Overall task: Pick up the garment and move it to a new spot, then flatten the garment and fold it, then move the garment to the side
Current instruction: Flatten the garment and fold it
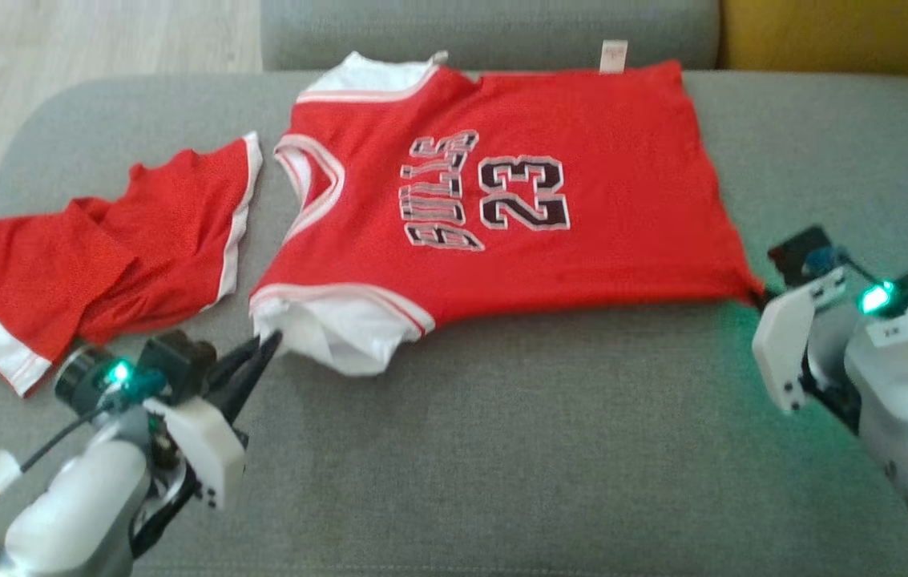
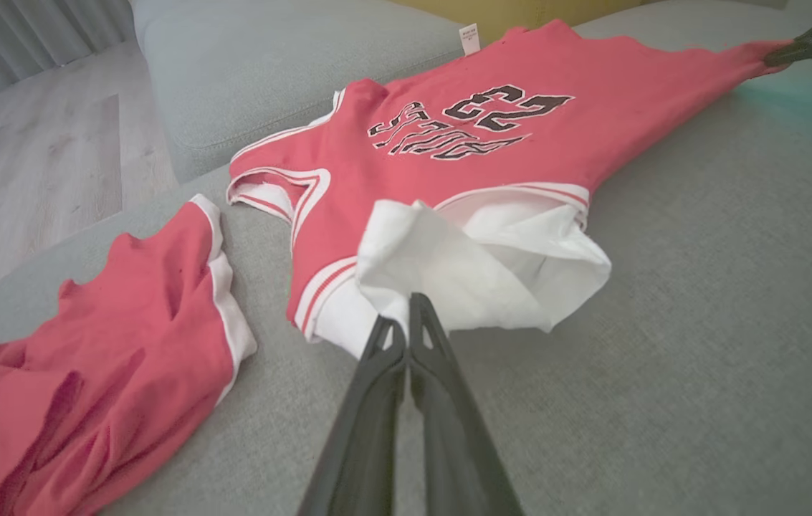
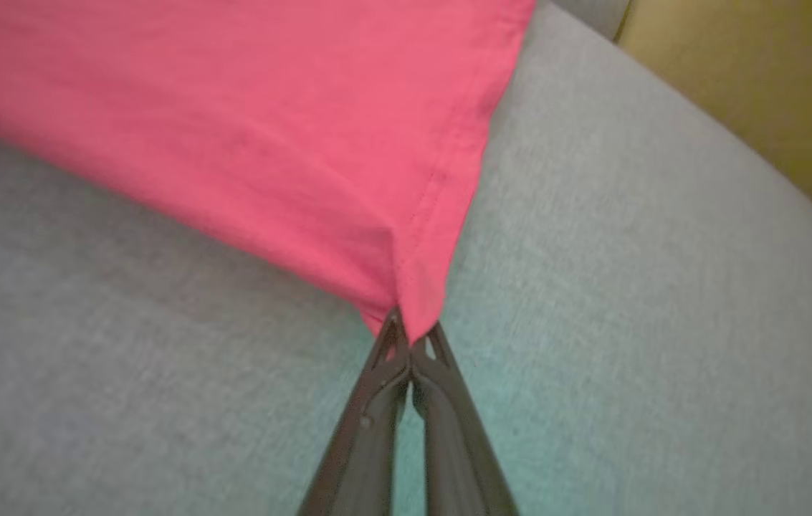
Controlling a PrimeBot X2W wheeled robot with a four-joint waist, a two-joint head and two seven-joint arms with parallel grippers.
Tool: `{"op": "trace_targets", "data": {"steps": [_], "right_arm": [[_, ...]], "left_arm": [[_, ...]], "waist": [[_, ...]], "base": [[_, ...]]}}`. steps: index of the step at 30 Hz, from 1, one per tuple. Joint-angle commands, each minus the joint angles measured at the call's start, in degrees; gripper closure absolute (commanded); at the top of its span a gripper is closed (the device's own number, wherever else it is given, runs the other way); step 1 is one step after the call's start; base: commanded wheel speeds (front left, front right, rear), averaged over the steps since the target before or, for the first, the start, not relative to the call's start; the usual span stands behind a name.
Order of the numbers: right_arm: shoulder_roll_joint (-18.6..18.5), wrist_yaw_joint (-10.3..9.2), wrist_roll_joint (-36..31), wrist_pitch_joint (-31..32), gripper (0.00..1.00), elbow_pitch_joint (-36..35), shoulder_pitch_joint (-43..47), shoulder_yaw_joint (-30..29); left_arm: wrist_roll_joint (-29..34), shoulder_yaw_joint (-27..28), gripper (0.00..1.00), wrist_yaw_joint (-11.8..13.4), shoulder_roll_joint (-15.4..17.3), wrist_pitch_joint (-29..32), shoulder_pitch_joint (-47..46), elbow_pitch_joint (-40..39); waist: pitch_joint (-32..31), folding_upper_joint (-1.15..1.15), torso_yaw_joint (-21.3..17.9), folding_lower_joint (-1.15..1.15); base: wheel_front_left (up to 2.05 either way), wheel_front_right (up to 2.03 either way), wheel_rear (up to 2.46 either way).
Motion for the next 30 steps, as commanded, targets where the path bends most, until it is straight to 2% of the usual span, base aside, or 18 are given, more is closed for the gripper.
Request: {"op": "trace_targets", "data": {"steps": [1, 8, 14, 21, 30], "right_arm": [[-3.0, 0.22, 3.8, 2.6, 1.00, -3.6, 1.3, 3.0], [-10.7, 0.22, 14.7, 10.5, 1.00, -13.4, 3.2, 11.4], [-16.8, 0.22, 22.5, 17.9, 1.00, -19.4, 4.9, 16.2], [-20.7, 0.22, 27.2, 22.2, 1.00, -25.3, 6.1, 19.3], [-23.9, 0.22, 33.9, 29.5, 1.00, -29.7, 8.6, 19.1]], "left_arm": [[-1.0, 1.6, 1.00, 0.1, 3.3, 0.5, -1.0, -1.6], [-2.8, 0.6, 1.00, 0.2, 5.3, 2.0, 2.6, -4.1], [-3.9, 0.4, 1.00, 0.8, 6.9, 3.3, 5.2, -7.4], [-5.3, 0.2, 1.00, 1.4, 8.5, 5.0, 7.8, -11.6], [-9.0, 0.2, 1.00, 1.9, 11.6, 8.3, 12.0, -18.5]], "waist": [[-1.7, 0.00, -0.2, 0.00], [-4.7, 0.00, -0.7, 0.00], [-6.3, 0.00, -0.7, 0.00], [-7.2, 0.00, -0.7, 0.00], [-8.3, 0.00, -0.8, 0.00]], "base": [[0.00, 0.00, 0.00], [0.00, 0.00, 0.00], [0.00, 0.00, 0.00], [0.00, 0.00, 0.00], [0.00, 0.00, 0.00]]}}
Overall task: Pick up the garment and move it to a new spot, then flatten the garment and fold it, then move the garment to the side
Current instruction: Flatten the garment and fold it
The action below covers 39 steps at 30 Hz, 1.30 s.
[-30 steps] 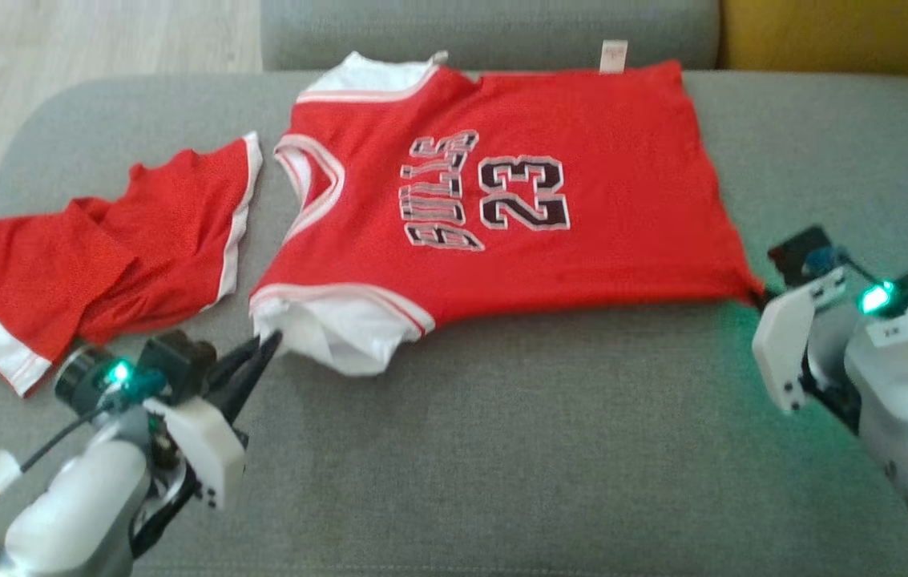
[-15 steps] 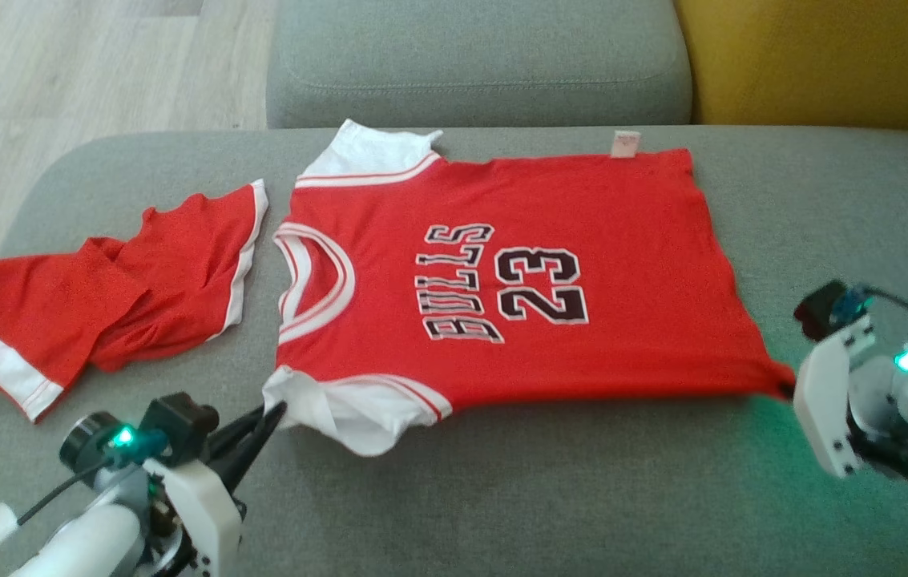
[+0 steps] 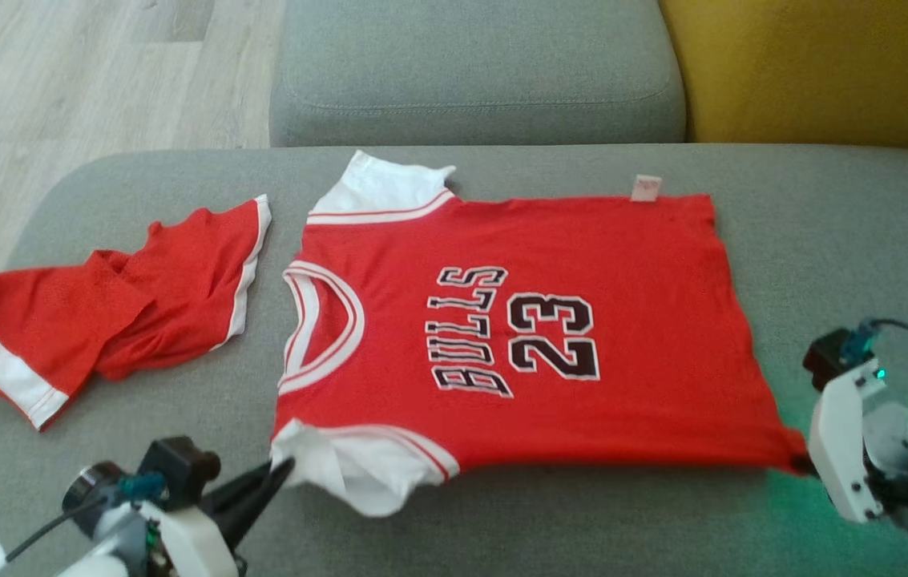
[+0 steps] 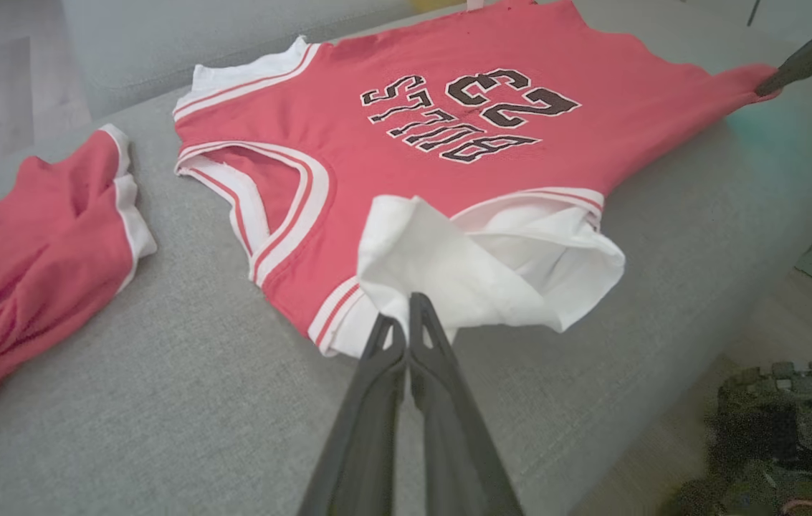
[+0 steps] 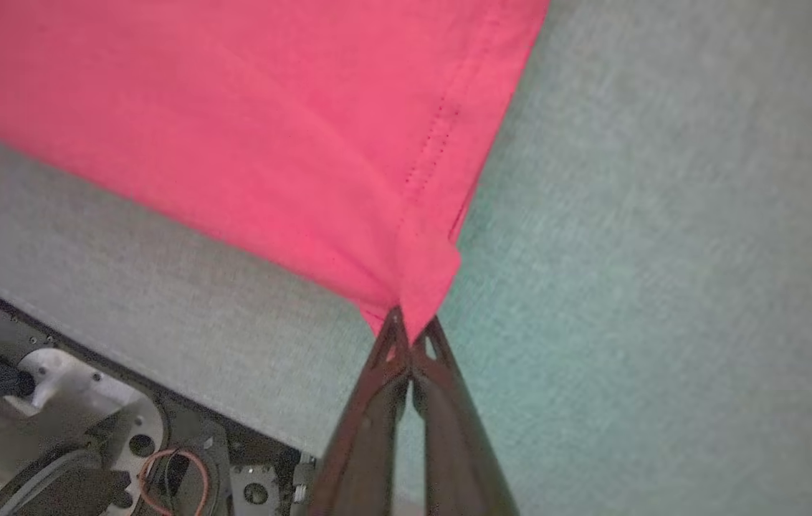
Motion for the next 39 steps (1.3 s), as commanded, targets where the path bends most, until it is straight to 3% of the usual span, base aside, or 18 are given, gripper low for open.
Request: {"op": "trace_targets", "data": {"steps": [1, 8, 18, 28, 39], "right_arm": [[-2.9, 0.19, 0.8, 1.1, 1.00, -0.8, 0.8, -0.8], [-4.8, 0.19, 1.2, 4.5, 1.00, -3.9, 1.4, -2.5], [-2.1, 0.19, -2.3, 2.0, 1.00, -4.1, -2.0, -7.6], [3.4, 0.19, -6.8, 0.6, 1.00, 0.2, -7.0, -9.9], [7.6, 0.19, -13.0, -4.3, 1.00, 4.2, -13.2, -7.9]], "left_arm": [[-0.5, 2.6, 1.00, 0.2, 3.3, 0.4, -1.9, -2.2], [-2.3, 3.3, 1.00, 1.1, 5.7, 2.8, -1.0, -7.2], [-3.5, 6.0, 1.00, 2.0, 5.2, 3.8, -6.0, -8.1], [-3.7, 7.5, 1.00, 0.8, 1.9, 3.4, -15.1, -1.4], [-1.9, 3.7, 1.00, -1.1, -2.1, 2.9, -24.9, 9.4]], "waist": [[-0.1, 0.00, 0.0, 0.01], [0.3, 0.00, 0.0, 0.01], [2.6, 0.00, -0.6, 0.01], [6.7, 0.00, -1.8, 0.01], [12.4, 0.00, -3.2, 0.01]], "base": [[0.00, 0.00, 0.00], [0.00, 0.00, 0.00], [0.00, 0.00, 0.00], [0.00, 0.00, 0.00], [0.00, 0.00, 0.00]]}}
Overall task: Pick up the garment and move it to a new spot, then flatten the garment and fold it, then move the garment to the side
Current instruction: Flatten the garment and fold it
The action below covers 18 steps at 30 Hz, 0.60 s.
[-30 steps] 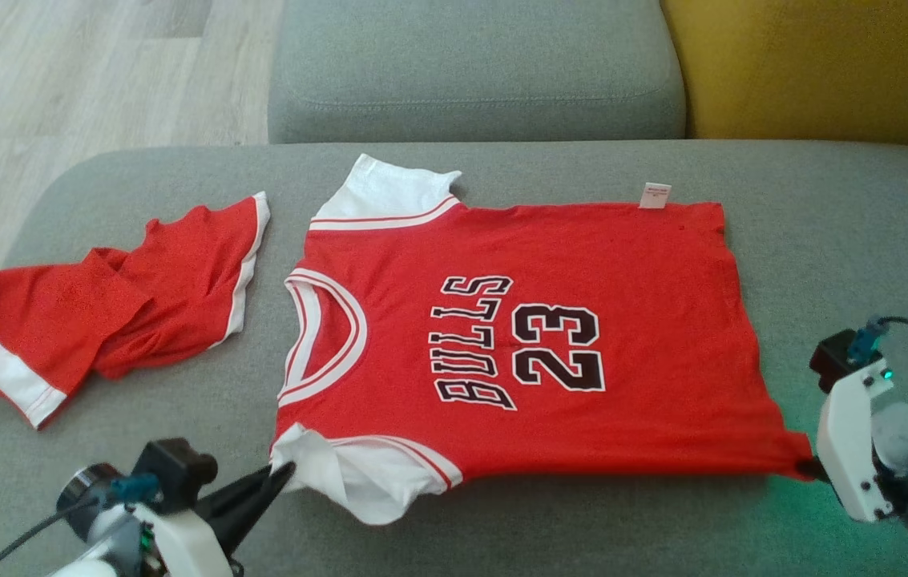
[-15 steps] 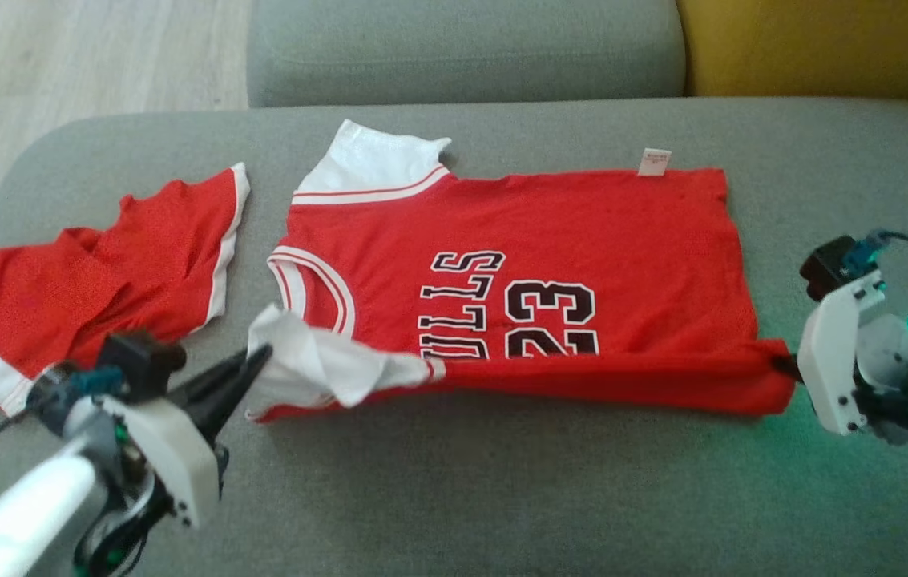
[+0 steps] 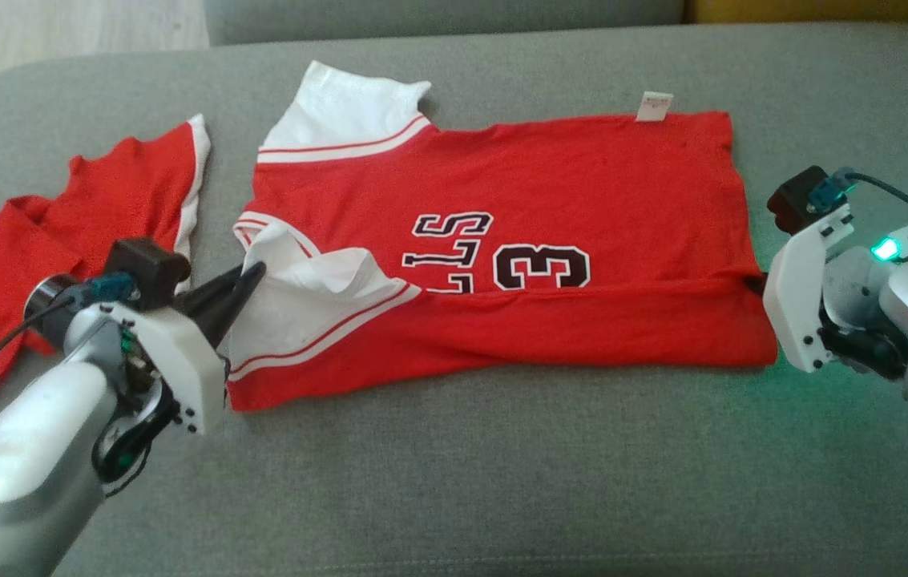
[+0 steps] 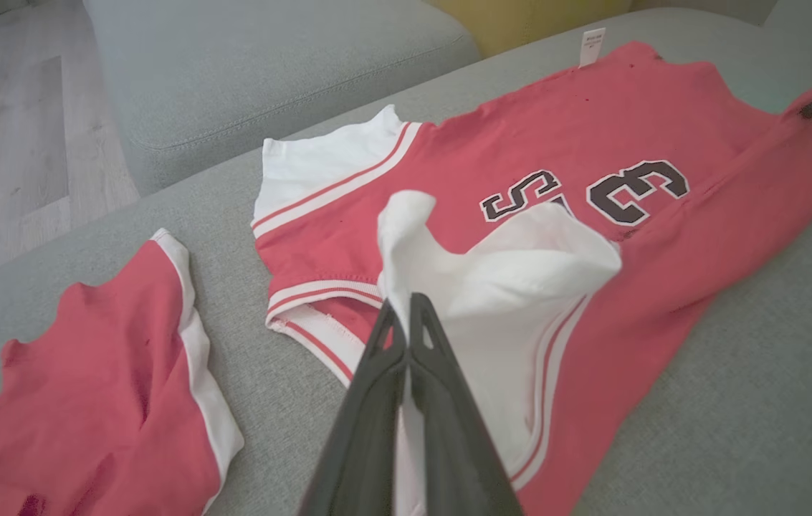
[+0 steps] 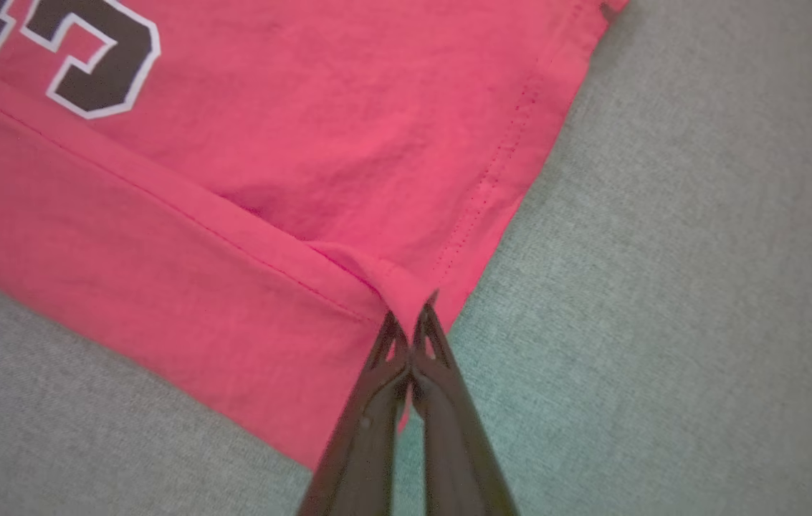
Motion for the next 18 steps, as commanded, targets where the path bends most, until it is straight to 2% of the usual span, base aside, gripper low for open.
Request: {"op": "trace_targets", "data": {"steps": [1, 6, 7, 8, 9, 13, 18], "right_arm": [[-0.2, 0.19, -0.8, -1.2, 1.00, -0.2, -1.4, 0.1], [1.1, 0.19, -2.8, -4.9, 1.00, 2.0, -3.4, 1.3], [1.5, 0.19, -3.4, -6.3, 0.45, 2.8, -3.7, 1.2], [2.1, 0.19, -3.6, -7.4, 0.00, 3.8, -3.8, 0.8], [2.6, 0.19, -3.9, -8.7, 0.00, 4.6, -3.9, 0.5], [4.5, 0.19, -4.8, -14.2, 0.00, 7.7, -4.1, -1.3], [6.9, 0.19, -5.5, -25.3, 0.00, 11.4, -3.3, -6.9]], "left_arm": [[0.5, 2.0, 1.00, -0.1, 1.6, -0.9, -4.6, 0.2], [0.7, -0.2, 1.00, -0.3, 0.0, -2.4, -7.7, 4.6], [0.4, -0.3, 1.00, -0.3, -0.5, -2.7, -8.2, 5.7], [0.4, -0.5, 0.67, -0.3, -0.9, -3.0, -8.6, 6.7], [0.4, -0.6, 0.00, -0.3, -1.2, -3.4, -9.1, 7.9], [0.5, 0.2, 0.00, 0.8, -2.7, -5.7, -10.3, 12.4], [-2.4, 4.9, 0.00, 5.5, -5.1, -11.0, -9.7, 15.4]], "waist": [[1.3, 0.00, -0.5, 0.00], [3.2, 0.00, -1.1, 0.00], [3.5, 0.00, -1.2, 0.00], [3.7, 0.00, -1.3, 0.00], [3.8, 0.00, -1.3, 0.00], [3.9, 0.00, -1.7, 0.00], [2.1, 0.00, -1.6, 0.00]], "base": [[0.00, 0.00, 0.00], [0.00, 0.00, 0.00], [0.00, 0.00, 0.00], [0.00, 0.00, 0.00], [0.00, 0.00, 0.00], [0.00, 0.00, 0.00], [0.00, 0.00, 0.00]]}}
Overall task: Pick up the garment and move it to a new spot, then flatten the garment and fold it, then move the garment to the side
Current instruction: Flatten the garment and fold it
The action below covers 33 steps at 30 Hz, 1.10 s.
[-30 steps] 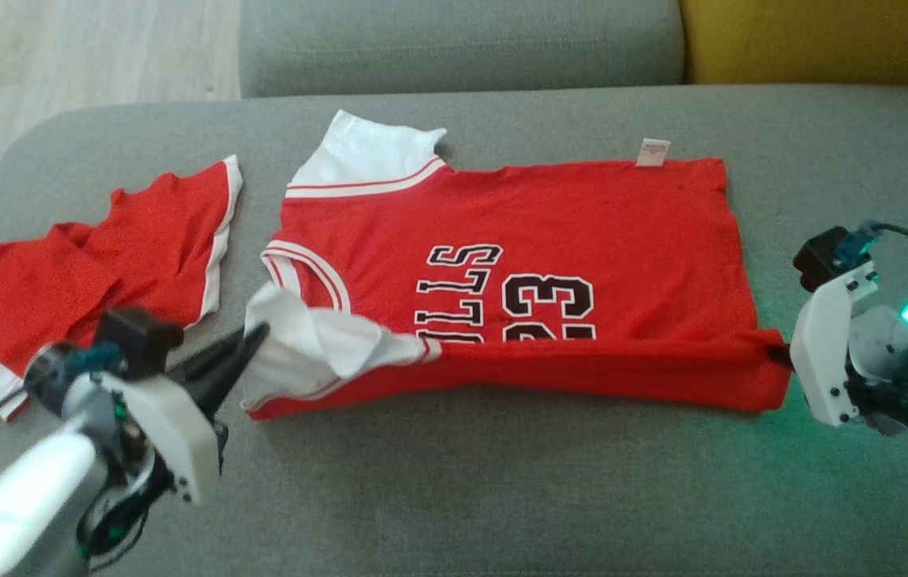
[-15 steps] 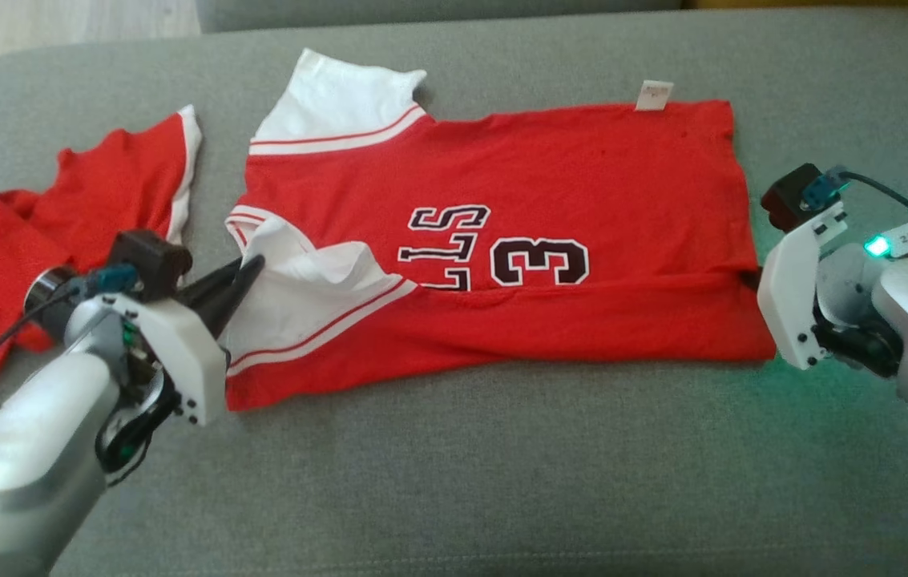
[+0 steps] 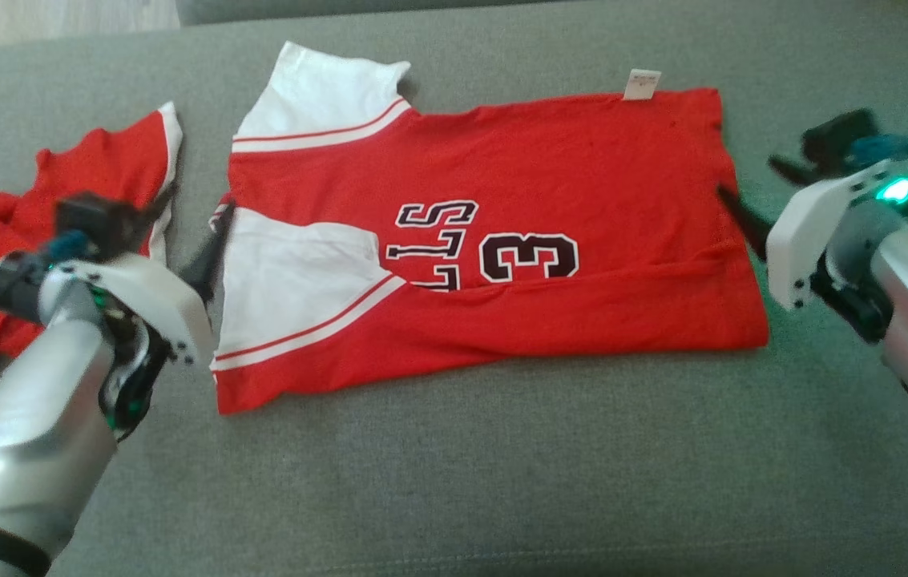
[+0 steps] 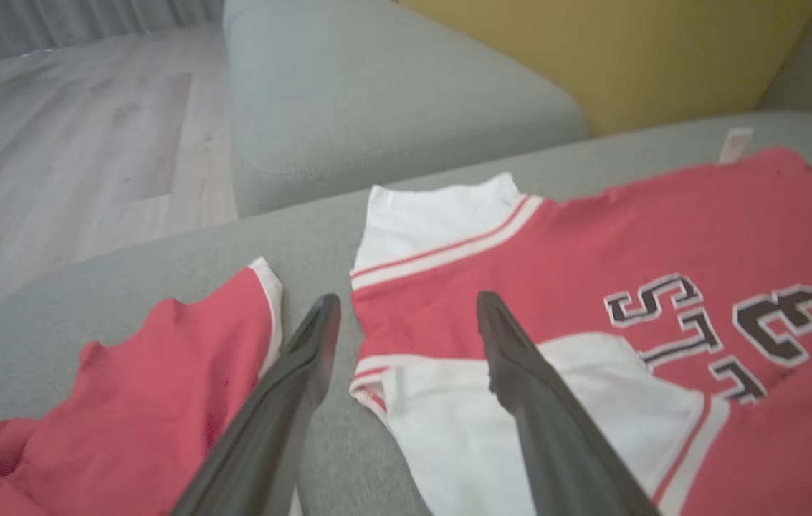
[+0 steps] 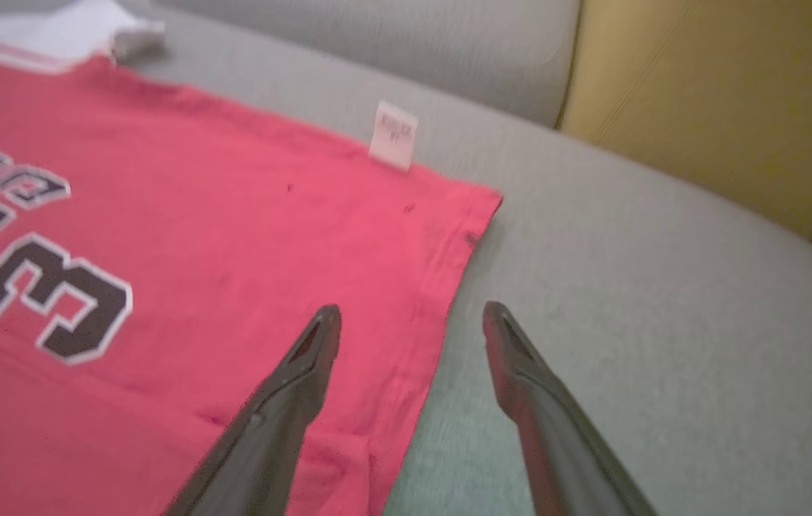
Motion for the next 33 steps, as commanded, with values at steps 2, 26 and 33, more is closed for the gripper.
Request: {"op": "trace_targets", "data": {"steps": [2, 26, 33], "right_arm": [[1.1, 0.19, -1.3, -7.4, 0.00, 0.9, 0.6, -3.9], [21.5, 0.19, -35.3, -23.1, 0.00, -23.0, 34.9, -47.4], [24.4, 0.19, -40.8, -22.0, 0.00, -29.8, 38.6, -50.6]], "left_arm": [[-2.6, 6.3, 0.00, 2.5, 0.7, -2.5, -1.8, -1.3], [12.5, 34.5, 0.00, 6.7, -19.0, -3.6, 32.4, -24.2], [17.4, 35.8, 0.00, 5.3, -20.0, -3.6, 31.6, -18.2]], "waist": [[-1.7, 0.00, 0.2, 0.00], [-8.4, 0.00, 1.1, 0.00], [-7.4, 0.00, 0.5, 0.00]], "base": [[0.00, 0.00, 0.00], [0.00, 0.00, 0.00], [0.00, 0.00, 0.00]]}}
